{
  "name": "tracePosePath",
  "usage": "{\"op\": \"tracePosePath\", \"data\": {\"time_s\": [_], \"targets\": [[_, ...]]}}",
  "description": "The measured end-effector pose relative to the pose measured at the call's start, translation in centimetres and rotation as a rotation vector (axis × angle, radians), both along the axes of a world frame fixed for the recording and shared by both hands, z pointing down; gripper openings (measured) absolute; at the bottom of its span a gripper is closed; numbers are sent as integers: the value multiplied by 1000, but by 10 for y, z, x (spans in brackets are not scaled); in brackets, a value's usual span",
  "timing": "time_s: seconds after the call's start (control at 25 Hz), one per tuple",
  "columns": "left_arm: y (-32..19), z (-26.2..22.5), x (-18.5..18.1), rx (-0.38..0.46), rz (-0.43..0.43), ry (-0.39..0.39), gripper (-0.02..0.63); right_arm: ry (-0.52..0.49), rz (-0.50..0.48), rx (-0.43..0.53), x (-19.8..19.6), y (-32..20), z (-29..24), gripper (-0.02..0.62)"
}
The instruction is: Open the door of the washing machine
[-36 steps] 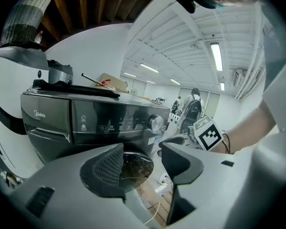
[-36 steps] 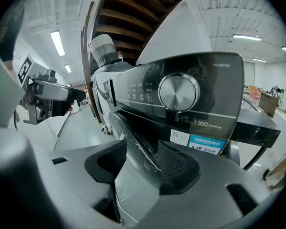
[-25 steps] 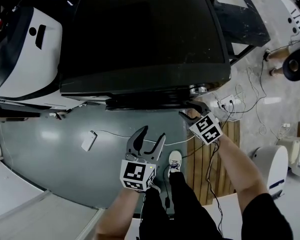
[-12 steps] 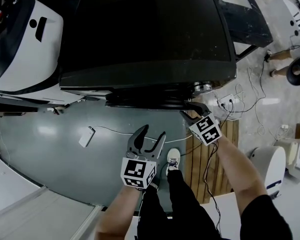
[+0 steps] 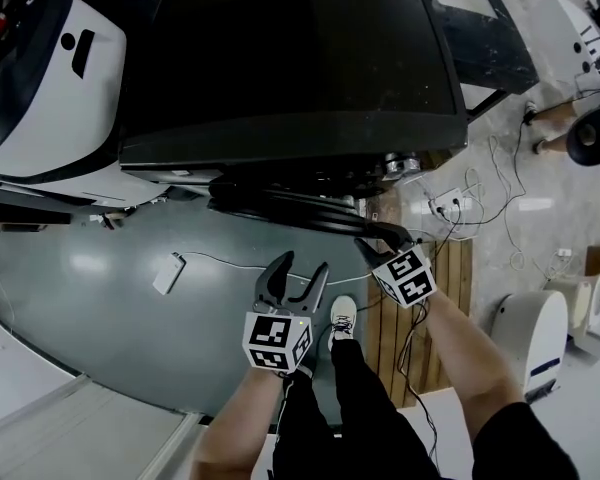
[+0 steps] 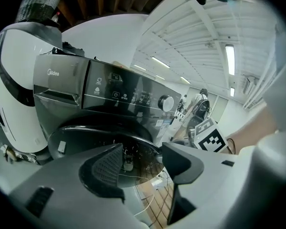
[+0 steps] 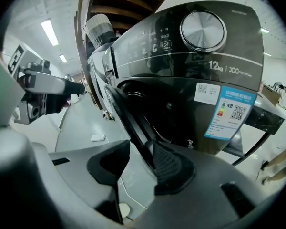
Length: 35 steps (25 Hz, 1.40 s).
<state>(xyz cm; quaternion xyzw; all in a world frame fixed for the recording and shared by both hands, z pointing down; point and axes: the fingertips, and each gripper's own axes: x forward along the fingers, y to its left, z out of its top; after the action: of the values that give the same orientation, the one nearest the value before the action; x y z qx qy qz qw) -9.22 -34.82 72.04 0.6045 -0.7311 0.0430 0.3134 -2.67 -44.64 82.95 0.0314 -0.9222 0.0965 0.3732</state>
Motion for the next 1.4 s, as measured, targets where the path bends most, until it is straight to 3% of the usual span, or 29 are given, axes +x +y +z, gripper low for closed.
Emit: {"op": "tracePosePath", "data": {"time_s": [0.44, 0.72, 0.92, 1.4], "targets": [[27, 24, 15, -47, -50, 79, 264, -51, -55, -70, 34, 62, -17, 153], [45, 31, 18, -72, -97, 98, 267, -153, 16, -129, 47, 75, -42, 153], [70, 41, 19, -115, -139, 117, 268, -196, 72, -157, 42, 83, -53, 148], [146, 54, 8, -162, -227, 137, 270, -235, 15, -173, 10, 129, -75, 144]]}}
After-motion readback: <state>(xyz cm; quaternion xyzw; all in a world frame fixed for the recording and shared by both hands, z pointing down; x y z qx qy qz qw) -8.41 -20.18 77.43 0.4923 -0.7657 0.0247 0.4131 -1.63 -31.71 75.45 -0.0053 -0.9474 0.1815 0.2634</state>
